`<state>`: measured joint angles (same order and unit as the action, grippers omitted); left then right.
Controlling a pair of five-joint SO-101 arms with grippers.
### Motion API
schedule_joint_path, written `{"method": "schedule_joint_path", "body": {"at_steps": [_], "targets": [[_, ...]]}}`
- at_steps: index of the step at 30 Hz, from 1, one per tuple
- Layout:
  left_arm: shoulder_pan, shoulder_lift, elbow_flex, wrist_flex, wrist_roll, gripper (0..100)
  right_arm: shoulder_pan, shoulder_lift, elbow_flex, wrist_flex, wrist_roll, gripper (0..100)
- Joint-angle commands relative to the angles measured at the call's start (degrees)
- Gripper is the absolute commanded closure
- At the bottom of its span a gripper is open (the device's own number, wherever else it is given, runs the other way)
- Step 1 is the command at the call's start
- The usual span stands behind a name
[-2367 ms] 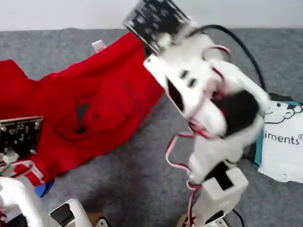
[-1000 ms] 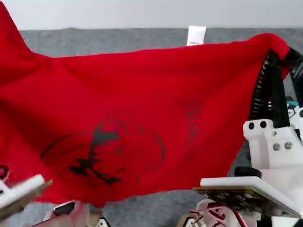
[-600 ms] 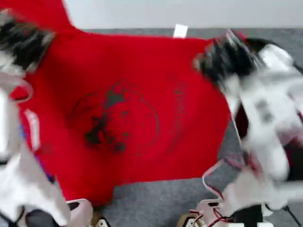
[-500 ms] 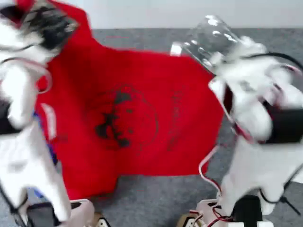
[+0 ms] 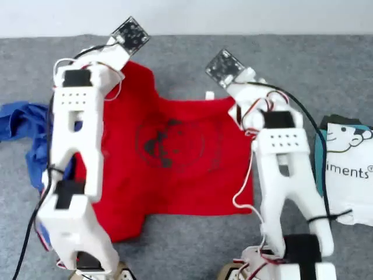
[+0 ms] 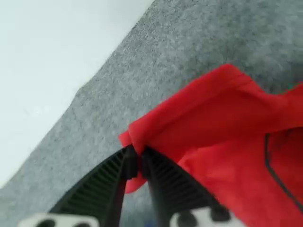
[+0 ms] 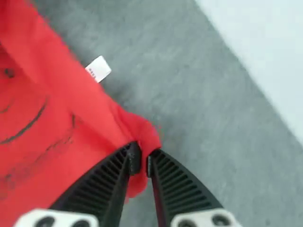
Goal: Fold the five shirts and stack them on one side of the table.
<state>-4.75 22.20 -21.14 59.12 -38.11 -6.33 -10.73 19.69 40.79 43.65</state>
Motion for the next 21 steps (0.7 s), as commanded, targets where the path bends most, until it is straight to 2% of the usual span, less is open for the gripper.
{"method": "schedule_joint_path", "body": {"at_steps": [1, 6, 13, 17, 21], "targets": [[0.0, 5.7, -11.3, -2.4, 3.0, 100, 0.5, 3.6, -1.3, -11.1, -0.5, 98.8], [0.0, 17.9, -29.4, -2.3, 4.3, 100, 1.7, 16.1, -12.9, -19.2, -0.4, 98.8], [-1.0, 30.8, -50.1, -2.2, 3.3, 100, 1.8, 37.4, -39.8, -19.4, 1.8, 98.8], [-2.4, 33.5, -54.3, -0.1, -2.5, 100, 0.7, 47.0, -53.9, -15.3, 1.8, 98.8], [-3.9, 33.6, -55.0, 1.1, -3.6, 100, 0.5, 53.8, -65.2, -10.6, 1.8, 98.8]]}}
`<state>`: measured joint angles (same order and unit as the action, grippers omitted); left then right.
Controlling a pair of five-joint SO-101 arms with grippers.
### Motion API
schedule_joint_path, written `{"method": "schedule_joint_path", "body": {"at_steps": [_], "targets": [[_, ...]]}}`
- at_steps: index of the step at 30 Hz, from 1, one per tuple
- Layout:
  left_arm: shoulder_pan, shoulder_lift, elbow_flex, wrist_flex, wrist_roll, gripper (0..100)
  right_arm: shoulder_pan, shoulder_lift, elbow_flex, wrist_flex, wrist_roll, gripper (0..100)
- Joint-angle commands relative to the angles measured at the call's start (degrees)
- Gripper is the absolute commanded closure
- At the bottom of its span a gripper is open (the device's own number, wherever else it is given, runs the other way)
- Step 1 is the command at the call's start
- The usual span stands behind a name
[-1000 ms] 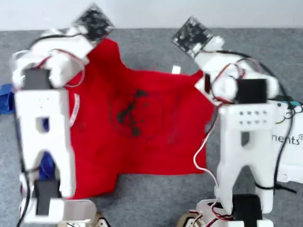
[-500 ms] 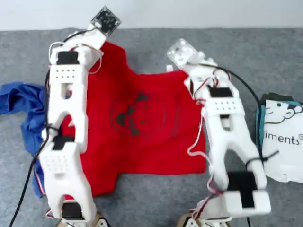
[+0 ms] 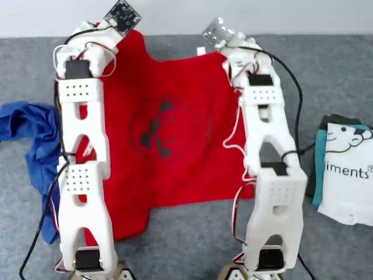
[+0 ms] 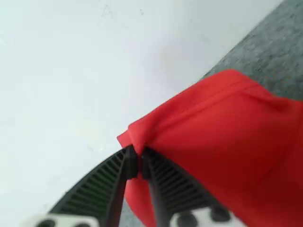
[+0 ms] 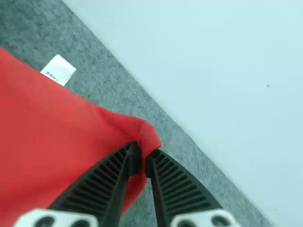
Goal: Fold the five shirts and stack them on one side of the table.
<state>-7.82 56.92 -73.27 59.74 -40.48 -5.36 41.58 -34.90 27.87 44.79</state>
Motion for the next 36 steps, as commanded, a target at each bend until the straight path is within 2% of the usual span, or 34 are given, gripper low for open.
{"method": "schedule_joint_path", "body": {"at_steps": [1, 4, 9, 16, 22, 23, 30, 33, 36], "targets": [[-1.3, -1.1, -2.9, 0.5, -1.2, 100, -0.5, 2.8, -12.6, 3.4, 0.6, 98.8], [-1.8, -1.2, -3.0, 2.6, -1.4, 100, -0.2, 5.3, -17.5, 7.8, 0.6, 98.8], [-1.8, -1.1, -6.8, 14.2, -6.2, 100, 0.0, 6.3, -20.7, 13.1, 0.6, 98.8], [-1.6, -1.1, -13.9, 22.9, -6.3, 100, -0.1, 5.5, -20.9, 17.4, 0.5, 98.8], [-0.7, -1.3, -23.3, 39.1, -6.4, 100, -0.5, 0.7, -21.8, 31.8, 0.4, 98.8], [-0.6, -1.9, -22.9, 41.2, -6.2, 100, -0.5, 0.0, -21.7, 34.4, 0.4, 98.8], [-1.8, -9.5, -17.1, 41.0, -2.6, 100, -0.1, -3.9, -21.7, 49.7, 0.4, 98.8], [-1.8, -15.6, -9.8, 41.1, -2.0, 100, -0.1, -5.1, -21.7, 53.9, 0.4, 98.8], [-1.8, -24.4, 2.9, 41.1, -2.1, 100, -0.4, -6.7, -21.7, 58.1, 0.3, 98.8]]}}
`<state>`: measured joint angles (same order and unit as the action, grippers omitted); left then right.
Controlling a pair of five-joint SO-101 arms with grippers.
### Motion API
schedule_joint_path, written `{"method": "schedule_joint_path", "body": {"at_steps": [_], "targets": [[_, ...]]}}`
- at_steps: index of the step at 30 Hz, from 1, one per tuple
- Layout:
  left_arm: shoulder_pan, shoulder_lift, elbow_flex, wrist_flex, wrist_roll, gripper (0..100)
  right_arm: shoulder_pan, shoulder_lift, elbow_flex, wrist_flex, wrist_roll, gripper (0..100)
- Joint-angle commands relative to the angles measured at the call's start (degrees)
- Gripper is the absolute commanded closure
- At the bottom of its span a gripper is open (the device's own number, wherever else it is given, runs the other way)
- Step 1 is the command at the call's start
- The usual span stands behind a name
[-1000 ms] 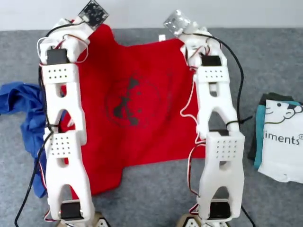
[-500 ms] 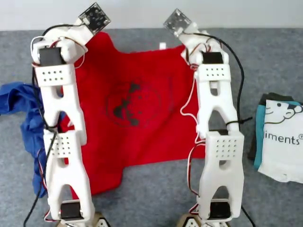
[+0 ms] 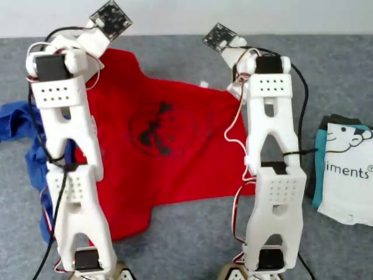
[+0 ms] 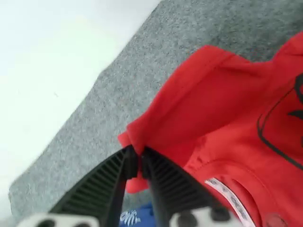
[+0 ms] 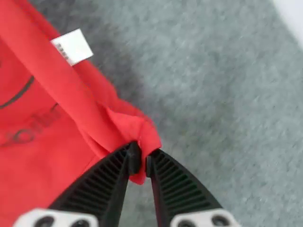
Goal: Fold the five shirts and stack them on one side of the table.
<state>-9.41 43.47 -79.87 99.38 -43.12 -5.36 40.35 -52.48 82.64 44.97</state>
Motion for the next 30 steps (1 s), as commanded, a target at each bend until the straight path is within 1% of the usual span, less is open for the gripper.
{"method": "schedule_joint_path", "body": {"at_steps": [1, 3, 8, 11, 13, 17, 22, 27, 30], "targets": [[-0.2, -14.2, 14.7, 1.4, 0.4, 100, -0.5, -6.0, -4.1, 4.5, 0.1, 98.8], [-0.1, -21.5, 26.3, 1.4, 0.0, 100, -0.3, -7.3, -4.1, 6.8, 0.1, 98.8], [1.0, -39.6, 55.5, 1.1, -4.4, 100, 0.0, -9.4, -4.1, 15.1, 0.1, 98.8], [1.9, -49.0, 69.3, 1.1, -5.5, 100, -0.1, -10.2, -4.0, 20.0, 0.1, 98.8], [2.4, -54.2, 76.4, 1.1, -5.5, 100, 0.7, -11.3, -3.0, 20.4, -1.1, 98.8], [2.5, -62.9, 87.9, 1.1, -5.5, 100, 1.6, -14.6, 1.5, 20.4, -2.0, 98.8], [2.5, -70.8, 98.5, 1.1, -5.5, 100, 1.4, -21.8, 14.4, 20.3, -2.3, 98.8], [2.4, -75.3, 103.4, 1.1, -5.5, 100, 0.5, -29.7, 29.4, 20.0, -2.4, 98.8], [0.8, -75.8, 104.0, 1.1, -5.5, 100, -0.6, -32.7, 37.3, 18.3, -2.4, 98.8]]}}
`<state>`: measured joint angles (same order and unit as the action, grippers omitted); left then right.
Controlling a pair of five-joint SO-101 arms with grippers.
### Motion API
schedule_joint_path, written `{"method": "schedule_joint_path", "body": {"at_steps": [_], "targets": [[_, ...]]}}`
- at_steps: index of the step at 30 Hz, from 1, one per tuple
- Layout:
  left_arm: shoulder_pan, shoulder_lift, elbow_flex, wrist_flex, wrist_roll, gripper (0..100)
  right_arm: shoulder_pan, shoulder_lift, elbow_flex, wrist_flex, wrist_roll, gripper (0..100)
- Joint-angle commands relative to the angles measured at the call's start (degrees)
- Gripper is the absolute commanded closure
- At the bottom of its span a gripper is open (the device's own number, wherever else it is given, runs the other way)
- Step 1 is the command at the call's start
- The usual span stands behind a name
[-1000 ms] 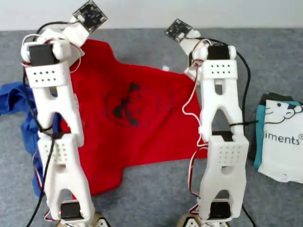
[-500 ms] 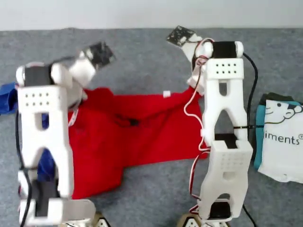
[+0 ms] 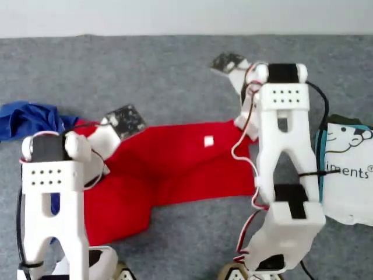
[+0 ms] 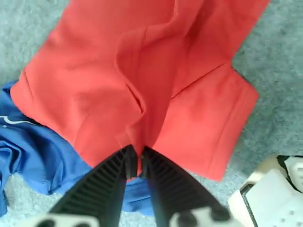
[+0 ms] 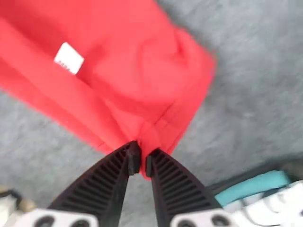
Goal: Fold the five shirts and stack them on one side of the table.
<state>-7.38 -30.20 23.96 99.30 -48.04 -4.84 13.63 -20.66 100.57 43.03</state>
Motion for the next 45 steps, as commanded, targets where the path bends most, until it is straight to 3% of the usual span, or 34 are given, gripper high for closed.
{"method": "schedule_joint_path", "body": {"at_steps": [1, 12, 17, 24, 32, 35, 37, 40, 45], "targets": [[-2.0, -2.2, 0.1, 1.2, -0.6, 100, -1.2, -6.7, 7.9, -0.6, -0.5, 98.8], [-6.2, -2.7, 0.3, 1.4, -2.0, 99, -3.6, -14.5, 24.2, -8.2, -0.4, 98.7], [-6.2, -8.9, 1.9, 1.5, -3.2, 98, -3.5, -15.6, 24.2, -7.7, -0.2, 97.6], [-12.9, -23.5, 9.3, 1.4, -7.1, 84, -3.4, -15.8, 19.8, 2.2, -0.4, 81.3], [-15.7, -24.1, 5.6, 0.8, -6.8, 84, -4.1, -19.1, 14.9, 0.4, -0.4, 81.2], [-15.7, -22.8, 5.7, -2.4, -4.1, 91, -4.7, -18.2, 14.6, -3.3, -0.5, 82.0], [-15.7, -21.0, 5.6, -3.7, -1.8, 99, -5.6, -16.8, 14.6, -5.7, -0.5, 88.2], [-15.7, -18.8, 5.5, -3.8, 3.0, 99, -7.4, -14.3, 14.5, -8.4, -1.7, 99.8], [-15.7, -18.4, 5.4, -3.5, 9.2, 100, -11.1, -8.9, 14.8, -11.5, -10.5, 99.0]]}}
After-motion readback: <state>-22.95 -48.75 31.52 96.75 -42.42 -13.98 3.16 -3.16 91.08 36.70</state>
